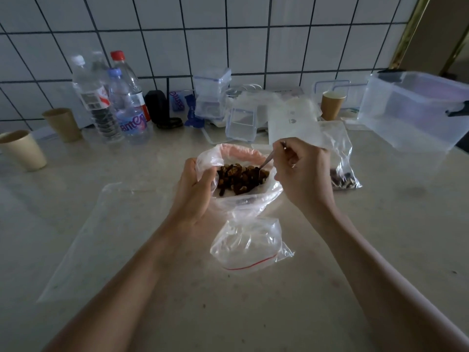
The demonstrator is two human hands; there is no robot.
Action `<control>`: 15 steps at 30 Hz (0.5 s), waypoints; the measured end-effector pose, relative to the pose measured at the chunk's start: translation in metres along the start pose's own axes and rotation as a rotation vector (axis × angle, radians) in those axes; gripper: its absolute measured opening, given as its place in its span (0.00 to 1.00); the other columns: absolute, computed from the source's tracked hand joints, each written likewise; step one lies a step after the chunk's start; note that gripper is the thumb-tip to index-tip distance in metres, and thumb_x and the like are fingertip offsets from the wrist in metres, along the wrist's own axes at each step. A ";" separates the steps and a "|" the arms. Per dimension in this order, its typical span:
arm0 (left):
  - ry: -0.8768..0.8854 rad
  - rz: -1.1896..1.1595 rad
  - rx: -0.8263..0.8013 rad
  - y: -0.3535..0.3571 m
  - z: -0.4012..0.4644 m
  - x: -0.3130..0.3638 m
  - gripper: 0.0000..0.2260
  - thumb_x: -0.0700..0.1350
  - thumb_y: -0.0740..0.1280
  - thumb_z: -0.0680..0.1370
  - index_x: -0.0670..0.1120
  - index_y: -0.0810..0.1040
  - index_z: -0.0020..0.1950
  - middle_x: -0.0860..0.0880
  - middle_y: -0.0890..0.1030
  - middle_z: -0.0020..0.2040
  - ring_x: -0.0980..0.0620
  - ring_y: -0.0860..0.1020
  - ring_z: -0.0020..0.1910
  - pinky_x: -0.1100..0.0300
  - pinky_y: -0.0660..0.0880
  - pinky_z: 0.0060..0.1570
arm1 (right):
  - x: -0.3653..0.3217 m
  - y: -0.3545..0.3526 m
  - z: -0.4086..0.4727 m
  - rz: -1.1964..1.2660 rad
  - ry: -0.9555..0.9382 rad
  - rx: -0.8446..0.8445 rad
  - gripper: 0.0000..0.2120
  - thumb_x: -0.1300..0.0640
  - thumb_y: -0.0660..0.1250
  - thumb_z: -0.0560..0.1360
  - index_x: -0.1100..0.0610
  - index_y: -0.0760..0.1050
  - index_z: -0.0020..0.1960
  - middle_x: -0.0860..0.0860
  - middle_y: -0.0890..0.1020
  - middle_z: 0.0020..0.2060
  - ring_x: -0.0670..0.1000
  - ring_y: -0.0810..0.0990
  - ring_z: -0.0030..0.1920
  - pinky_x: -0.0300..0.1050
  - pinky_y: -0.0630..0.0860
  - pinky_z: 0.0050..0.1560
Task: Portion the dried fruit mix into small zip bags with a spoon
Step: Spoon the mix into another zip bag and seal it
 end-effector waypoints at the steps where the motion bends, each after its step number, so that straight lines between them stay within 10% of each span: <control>1: -0.014 -0.017 -0.016 0.002 -0.001 0.000 0.10 0.56 0.64 0.77 0.55 0.72 0.55 0.52 0.79 0.44 0.56 0.77 0.40 0.58 0.73 0.38 | 0.005 0.005 -0.001 0.030 0.046 -0.021 0.16 0.58 0.64 0.82 0.64 0.79 0.38 0.55 0.80 0.25 0.58 0.81 0.26 0.55 0.76 0.29; 9: -0.082 -0.222 -0.100 0.012 -0.009 -0.002 0.14 0.60 0.66 0.74 0.60 0.74 0.58 0.46 0.80 0.60 0.45 0.82 0.59 0.44 0.84 0.54 | 0.059 0.042 -0.017 0.355 0.538 -0.199 0.14 0.62 0.59 0.82 0.60 0.82 0.45 0.53 0.85 0.34 0.57 0.85 0.30 0.46 0.74 0.25; 15: -0.044 -0.164 -0.058 0.008 -0.008 0.001 0.12 0.57 0.65 0.79 0.56 0.74 0.61 0.50 0.81 0.58 0.52 0.82 0.55 0.59 0.81 0.47 | 0.073 0.052 -0.033 0.597 0.835 -0.243 0.12 0.65 0.58 0.83 0.67 0.80 0.50 0.59 0.87 0.37 0.57 0.84 0.30 0.44 0.73 0.24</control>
Point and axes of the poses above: each hand's wrist, its own z-axis towards the middle knuckle, its own y-axis out of the palm, x = y × z, the point moved 9 cm from there along z, towards the middle knuckle
